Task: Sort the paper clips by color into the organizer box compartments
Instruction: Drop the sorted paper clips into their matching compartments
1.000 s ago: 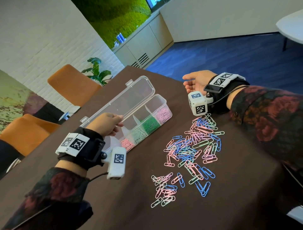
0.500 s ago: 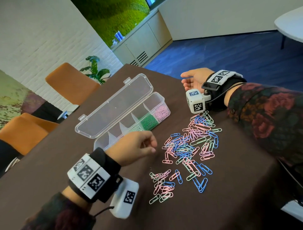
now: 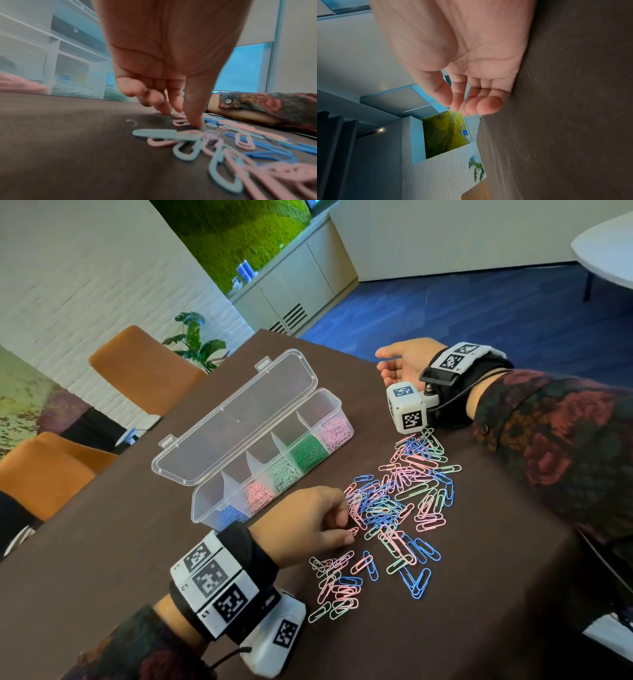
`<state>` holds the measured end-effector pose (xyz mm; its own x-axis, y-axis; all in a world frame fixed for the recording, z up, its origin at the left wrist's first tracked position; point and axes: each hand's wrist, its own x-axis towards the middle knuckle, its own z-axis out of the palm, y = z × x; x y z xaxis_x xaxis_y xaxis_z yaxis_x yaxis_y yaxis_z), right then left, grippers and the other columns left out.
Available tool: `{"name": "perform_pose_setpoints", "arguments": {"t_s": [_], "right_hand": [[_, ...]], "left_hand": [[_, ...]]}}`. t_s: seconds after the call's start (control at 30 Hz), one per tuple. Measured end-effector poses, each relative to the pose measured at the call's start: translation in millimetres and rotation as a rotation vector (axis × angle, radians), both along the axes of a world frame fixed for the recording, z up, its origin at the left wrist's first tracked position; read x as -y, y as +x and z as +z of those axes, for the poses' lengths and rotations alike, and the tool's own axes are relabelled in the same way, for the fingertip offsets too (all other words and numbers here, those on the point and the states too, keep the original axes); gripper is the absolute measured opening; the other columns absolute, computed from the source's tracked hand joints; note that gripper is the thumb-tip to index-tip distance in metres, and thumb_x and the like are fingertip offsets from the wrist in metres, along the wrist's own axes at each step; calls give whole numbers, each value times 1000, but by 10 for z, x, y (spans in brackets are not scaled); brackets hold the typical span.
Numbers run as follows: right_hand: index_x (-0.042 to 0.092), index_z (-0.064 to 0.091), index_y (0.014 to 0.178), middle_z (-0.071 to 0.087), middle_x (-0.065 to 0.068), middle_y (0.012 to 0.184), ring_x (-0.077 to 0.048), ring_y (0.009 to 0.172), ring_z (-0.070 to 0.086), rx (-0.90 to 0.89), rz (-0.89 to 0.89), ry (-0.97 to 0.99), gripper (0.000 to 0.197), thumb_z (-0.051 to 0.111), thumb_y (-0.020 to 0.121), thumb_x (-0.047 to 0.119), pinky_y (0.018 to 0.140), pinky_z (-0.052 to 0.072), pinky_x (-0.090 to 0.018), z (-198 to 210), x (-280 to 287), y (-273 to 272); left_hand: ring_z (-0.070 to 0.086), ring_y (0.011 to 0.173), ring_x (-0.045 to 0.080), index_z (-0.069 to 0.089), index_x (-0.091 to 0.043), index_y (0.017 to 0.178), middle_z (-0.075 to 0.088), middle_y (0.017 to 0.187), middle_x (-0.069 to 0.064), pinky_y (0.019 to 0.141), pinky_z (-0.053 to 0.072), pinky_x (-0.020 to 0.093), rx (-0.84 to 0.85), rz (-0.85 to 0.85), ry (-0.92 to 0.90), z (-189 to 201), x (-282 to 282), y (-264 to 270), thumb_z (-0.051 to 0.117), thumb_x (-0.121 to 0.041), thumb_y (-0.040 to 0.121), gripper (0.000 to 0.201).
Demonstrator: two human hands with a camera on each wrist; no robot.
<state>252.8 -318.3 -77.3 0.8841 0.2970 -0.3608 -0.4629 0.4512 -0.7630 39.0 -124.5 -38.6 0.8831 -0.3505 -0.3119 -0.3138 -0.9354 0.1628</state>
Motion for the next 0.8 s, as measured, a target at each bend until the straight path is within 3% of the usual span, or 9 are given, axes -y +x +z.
{"name": "perform_pose_setpoints", "arguments": {"t_s": [0.17,0.33,0.57,0.7,0.8], "right_hand": [[3,56,82,50,-3,71,-12,56,48,-5,1,-15,19,62,90,19,42,46,-16,4,2,-6],[3,56,80,50,-3,71,-11,56,47,-5,4,-12,20,60,90,20,42,46,-15,9,10,-7],[3,55,80,50,-3,71,-11,56,47,0,-1,-5,19,60,91,18,41,45,-15,14,-5,-11],[3,55,80,50,-2,71,-11,56,47,-3,9,-11,20,60,91,19,41,46,-15,-2,7,3],[4,55,81,49,-2,71,-11,57,46,0,15,-11,19,59,92,19,40,45,-15,10,10,-2]], "left_hand": [[47,69,-1,56,-23,91,53,81,-9,62,34,8,8,-57,-46,-1,27,23,73,-20,79,21],[48,69,-4,61,-19,84,49,82,-11,63,34,6,-18,-127,-23,-27,38,37,69,-14,82,9],[51,67,0,58,-19,78,50,79,-11,62,36,7,-40,-65,-34,-23,-102,-6,68,-15,83,12],[49,61,3,50,-28,85,55,77,-11,59,39,12,-57,29,-63,12,-158,-33,72,-21,81,23],[48,65,-2,54,-25,89,54,78,-12,60,37,10,-34,24,22,8,-160,-47,72,-23,81,20]]}}
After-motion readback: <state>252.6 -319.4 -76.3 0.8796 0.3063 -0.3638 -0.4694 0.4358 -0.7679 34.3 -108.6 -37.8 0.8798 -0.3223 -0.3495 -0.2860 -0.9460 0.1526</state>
